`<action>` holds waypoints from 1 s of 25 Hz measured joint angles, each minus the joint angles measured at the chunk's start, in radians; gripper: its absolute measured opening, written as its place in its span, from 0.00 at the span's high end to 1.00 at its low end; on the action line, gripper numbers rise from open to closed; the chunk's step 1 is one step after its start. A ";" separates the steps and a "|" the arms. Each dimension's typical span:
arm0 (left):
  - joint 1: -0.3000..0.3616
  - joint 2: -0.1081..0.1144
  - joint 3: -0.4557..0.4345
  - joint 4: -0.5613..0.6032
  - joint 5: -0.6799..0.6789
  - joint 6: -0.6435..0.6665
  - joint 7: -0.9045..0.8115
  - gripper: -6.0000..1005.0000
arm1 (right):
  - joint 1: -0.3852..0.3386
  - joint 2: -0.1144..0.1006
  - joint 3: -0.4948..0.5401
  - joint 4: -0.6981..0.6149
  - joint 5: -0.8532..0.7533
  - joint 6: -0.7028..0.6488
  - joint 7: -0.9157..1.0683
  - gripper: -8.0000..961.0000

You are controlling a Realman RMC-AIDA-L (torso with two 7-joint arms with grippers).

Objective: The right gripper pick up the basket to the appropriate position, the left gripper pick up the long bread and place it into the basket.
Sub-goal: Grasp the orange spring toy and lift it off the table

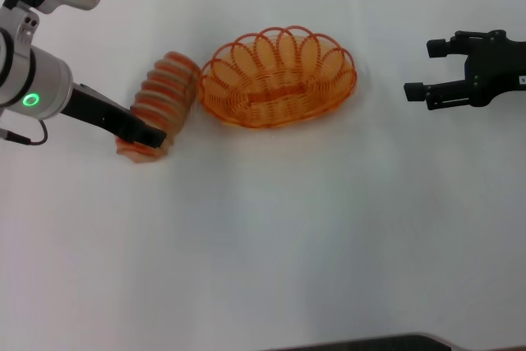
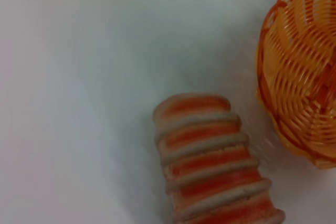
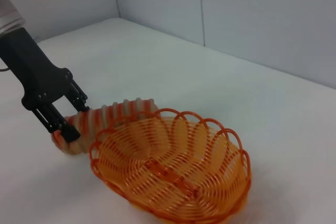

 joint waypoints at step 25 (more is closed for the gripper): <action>-0.008 0.015 -0.097 0.085 -0.006 0.005 0.019 0.51 | -0.002 0.000 0.003 0.000 0.000 0.000 0.010 0.01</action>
